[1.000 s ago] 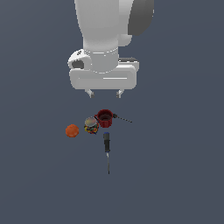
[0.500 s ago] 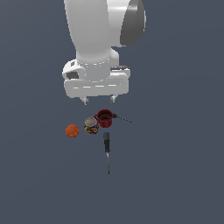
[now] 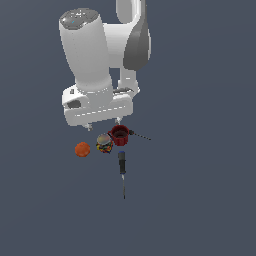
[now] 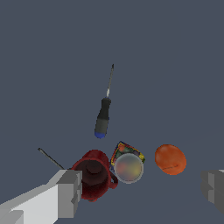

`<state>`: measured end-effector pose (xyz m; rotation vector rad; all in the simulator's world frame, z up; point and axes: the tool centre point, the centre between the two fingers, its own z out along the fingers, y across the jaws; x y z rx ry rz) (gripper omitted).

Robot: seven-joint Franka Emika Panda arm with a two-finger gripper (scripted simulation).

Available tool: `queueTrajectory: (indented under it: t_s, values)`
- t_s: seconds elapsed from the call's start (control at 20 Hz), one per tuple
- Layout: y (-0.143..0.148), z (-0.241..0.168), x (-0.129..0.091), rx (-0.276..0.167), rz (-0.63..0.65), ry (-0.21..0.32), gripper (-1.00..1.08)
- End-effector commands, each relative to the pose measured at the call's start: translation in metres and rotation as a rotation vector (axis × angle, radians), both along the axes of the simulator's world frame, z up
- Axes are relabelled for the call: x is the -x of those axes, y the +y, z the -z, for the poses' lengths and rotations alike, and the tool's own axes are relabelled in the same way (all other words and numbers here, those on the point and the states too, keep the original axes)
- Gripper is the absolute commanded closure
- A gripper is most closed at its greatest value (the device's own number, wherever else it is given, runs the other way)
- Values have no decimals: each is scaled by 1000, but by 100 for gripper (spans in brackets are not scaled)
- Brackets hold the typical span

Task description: Pick up a designated object from a clutter of objects.

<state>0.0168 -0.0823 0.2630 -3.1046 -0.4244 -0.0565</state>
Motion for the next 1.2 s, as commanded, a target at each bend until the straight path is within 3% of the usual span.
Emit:
queueTrajectory:
  t_s: [0.0,1.15]
  values:
    - [-10,11,-1,3,-49,1,-92]
    - [-97,109,10,23,-490,19,-92]
